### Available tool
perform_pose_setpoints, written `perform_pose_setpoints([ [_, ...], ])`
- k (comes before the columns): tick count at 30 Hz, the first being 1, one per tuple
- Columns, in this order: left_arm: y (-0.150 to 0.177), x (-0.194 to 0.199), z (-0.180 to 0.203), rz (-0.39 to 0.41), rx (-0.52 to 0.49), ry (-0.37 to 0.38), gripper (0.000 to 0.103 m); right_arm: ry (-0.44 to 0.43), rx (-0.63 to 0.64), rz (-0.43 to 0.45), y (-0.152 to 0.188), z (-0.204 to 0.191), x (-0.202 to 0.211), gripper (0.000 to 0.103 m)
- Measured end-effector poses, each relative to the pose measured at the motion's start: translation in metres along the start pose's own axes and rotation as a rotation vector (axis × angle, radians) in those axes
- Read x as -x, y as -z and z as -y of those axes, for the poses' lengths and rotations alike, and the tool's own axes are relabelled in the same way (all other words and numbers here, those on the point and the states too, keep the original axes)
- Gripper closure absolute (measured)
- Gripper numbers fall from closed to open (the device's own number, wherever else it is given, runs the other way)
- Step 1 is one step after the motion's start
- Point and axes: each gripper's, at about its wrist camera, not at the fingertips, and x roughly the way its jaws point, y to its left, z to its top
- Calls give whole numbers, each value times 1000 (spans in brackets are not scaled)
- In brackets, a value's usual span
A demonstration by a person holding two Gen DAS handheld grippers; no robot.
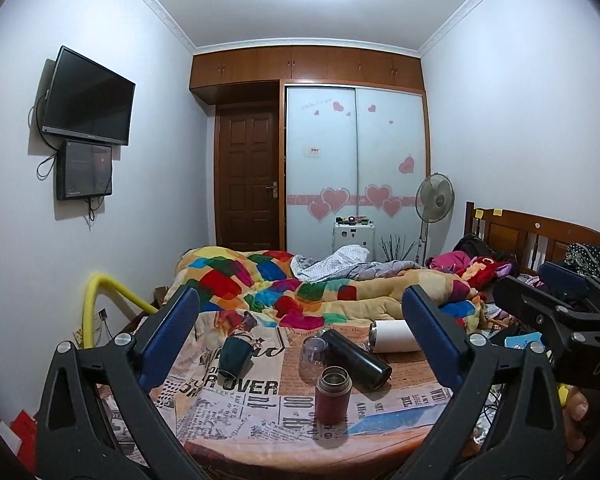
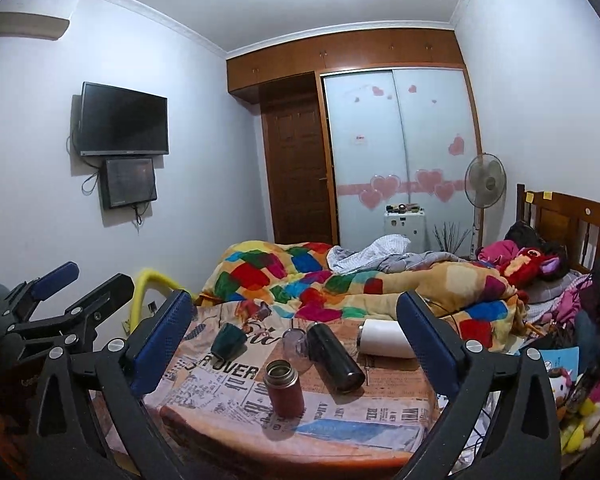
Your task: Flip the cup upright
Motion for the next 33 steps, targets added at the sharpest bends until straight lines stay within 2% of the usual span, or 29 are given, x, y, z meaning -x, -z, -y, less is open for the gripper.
perform_pose_setpoints([
  [33,6,-4,7,-12,-5,16,1,-1,-32,-49,3,16,2,2],
])
